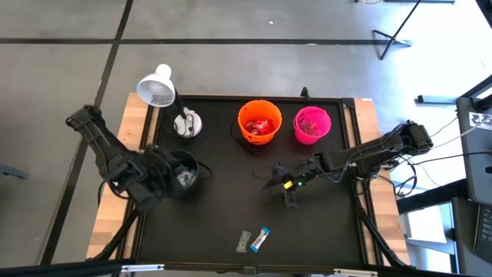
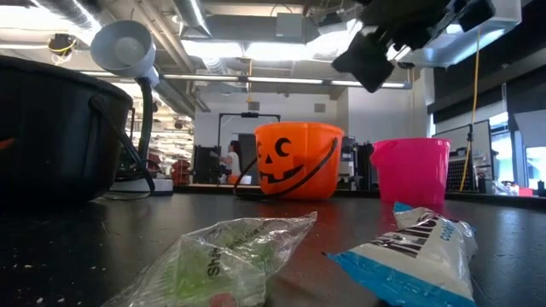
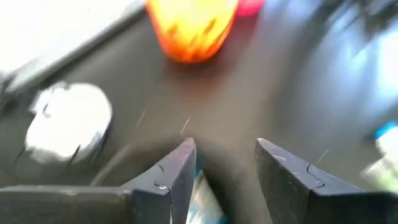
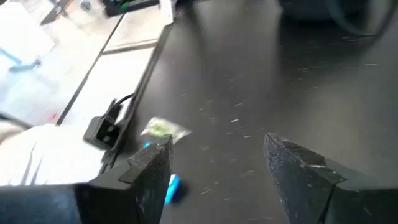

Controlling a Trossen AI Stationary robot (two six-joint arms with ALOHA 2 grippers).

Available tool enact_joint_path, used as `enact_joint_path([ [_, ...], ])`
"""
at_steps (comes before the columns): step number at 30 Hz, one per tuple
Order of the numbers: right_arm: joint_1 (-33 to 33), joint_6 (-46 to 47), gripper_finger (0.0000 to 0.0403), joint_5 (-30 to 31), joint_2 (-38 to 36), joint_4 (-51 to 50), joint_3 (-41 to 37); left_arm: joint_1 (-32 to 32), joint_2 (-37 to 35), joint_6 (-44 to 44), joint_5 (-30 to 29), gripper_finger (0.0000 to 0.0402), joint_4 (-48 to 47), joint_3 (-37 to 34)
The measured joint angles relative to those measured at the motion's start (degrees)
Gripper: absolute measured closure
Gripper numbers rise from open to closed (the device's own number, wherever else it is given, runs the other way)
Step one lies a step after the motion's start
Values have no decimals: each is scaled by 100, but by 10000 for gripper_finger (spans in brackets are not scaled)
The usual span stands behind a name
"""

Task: Sort candy
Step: Put the white candy into the black bucket

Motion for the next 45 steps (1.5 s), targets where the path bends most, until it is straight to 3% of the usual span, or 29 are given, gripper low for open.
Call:
enact_joint_path([
  [4, 347, -266, 153, 66, 0, 37, 0, -348, 16, 1638, -1692, 254, 1695, 0],
  [7, 798, -639, 153, 696, 82, 107, 0, -449, 142, 2833, -2143, 259, 2895, 4],
  [12, 1533, -968, 153, 1537, 442, 92, -2, -433, 558, 3759, -1699, 259, 4405, 4],
  [16, 1781, -952, 153, 1823, 783, 94, -2, -323, 1064, 4519, -1345, 259, 5258, 4],
  [22, 1782, -464, 153, 1714, 1130, 227, -2, -99, 1619, 4408, -1327, 260, 5194, -2],
  [34, 1781, 113, 153, 1823, 1369, 629, -6, -4, 2017, 4472, -1357, 260, 5770, -17],
  [40, 1781, 250, 153, 1746, 1515, 850, -5, 77, 2037, 4996, -999, 260, 7317, -663],
  [45, 1781, 317, 153, 1720, 1515, 960, -4, 257, 2037, 5862, -368, 260, 9484, -1436],
])
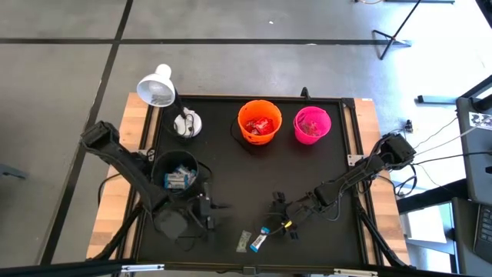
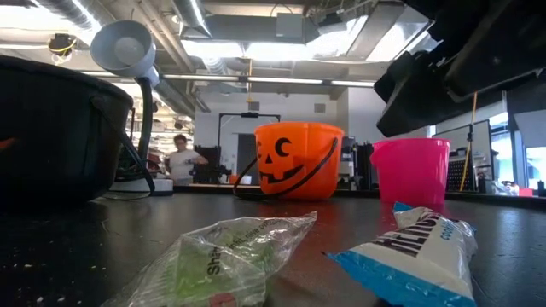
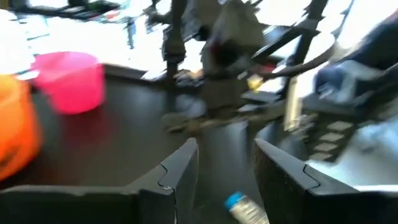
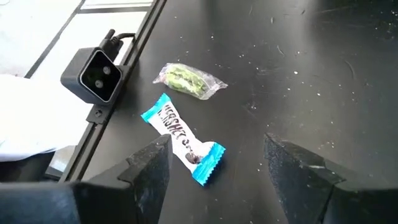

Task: Sort candy
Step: Put the white candy into the black bucket

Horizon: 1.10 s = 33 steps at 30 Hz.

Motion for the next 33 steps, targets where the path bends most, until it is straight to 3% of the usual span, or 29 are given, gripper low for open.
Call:
enact_joint_path([
  [4, 1, 71, 153, 99, 8, -196, 0, 215, 0, 709, 719, 260, 2242, -639],
  [8, 0, 97, 153, 248, 182, -398, -2, 365, -7, 1102, 956, 264, 3309, -983],
  [17, 0, 499, 153, -325, 979, 431, 0, 561, -7, 1181, 957, 265, 3364, -1076],
  [28, 0, 690, 155, -504, 1202, 1006, 2, 557, -7, 1139, 961, 265, 3311, -1076],
  [33, -2, 632, 197, -449, 1202, 967, 2, 557, -7, 1009, 958, 265, 3298, -1076],
])
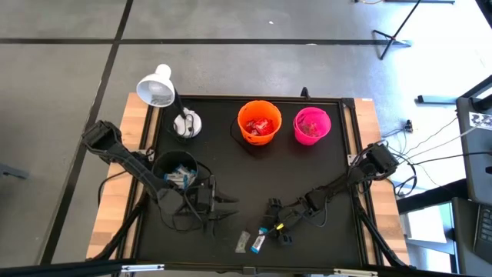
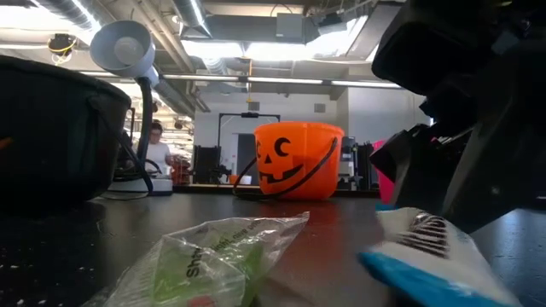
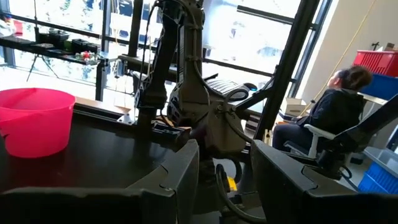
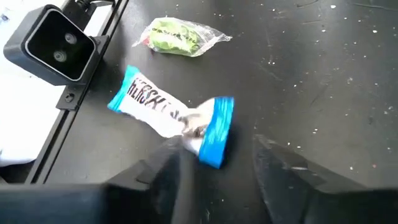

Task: Sort candy
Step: Put the white candy into the black bucket

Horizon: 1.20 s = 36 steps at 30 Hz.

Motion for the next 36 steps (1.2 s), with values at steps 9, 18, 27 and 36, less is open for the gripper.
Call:
enact_joint_path([
  [9, -2, -176, 364, -8, 4, 44, 0, 0, 42, -188, -8, 265, -115, 2],
  [18, -2, -261, 396, 73, 4, 52, 0, 72, 612, -740, -294, 265, -134, 2],
  [27, -2, -285, 401, 137, -10, 205, 0, 116, 833, -1065, -306, 265, -112, 2],
  [36, -2, -559, 402, 313, -477, 168, -2, 116, 833, -1065, -304, 265, -75, 2],
])
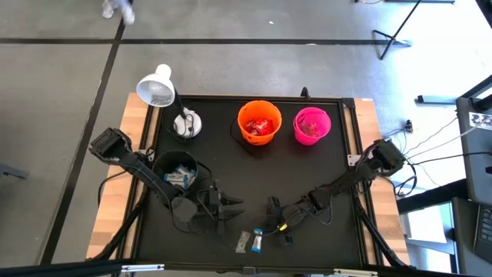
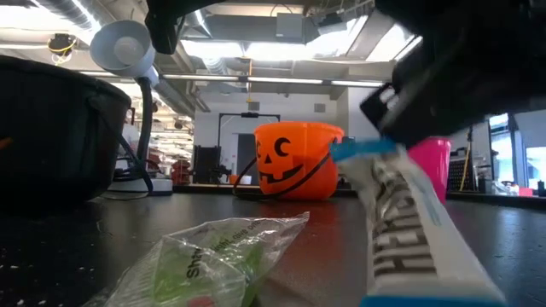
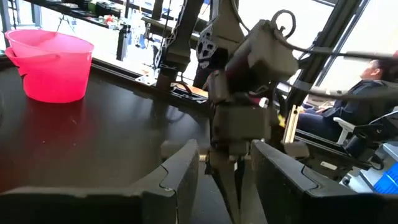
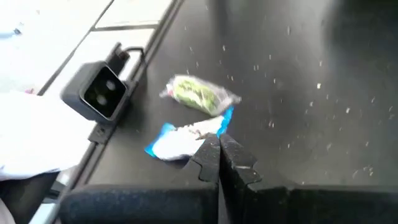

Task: Sort candy
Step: Put the white candy into the black bucket

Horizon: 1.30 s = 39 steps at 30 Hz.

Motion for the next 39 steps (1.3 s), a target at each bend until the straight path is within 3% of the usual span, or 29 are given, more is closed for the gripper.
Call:
enact_joint_path([
  [11, -2, -206, 403, 268, -529, -292, 0, 0, -2, 0, -2, 265, 2, 0],
  [20, -2, -195, 395, 276, -539, -503, 0, 0, -7, 0, -2, 265, 2, 0],
  [33, -2, 221, 267, 128, -223, -565, 0, -2, -9, 0, -2, 265, 0, 0],
  [39, -2, 414, 241, 129, 115, -420, 0, 0, -9, 0, -2, 265, 0, 0],
])
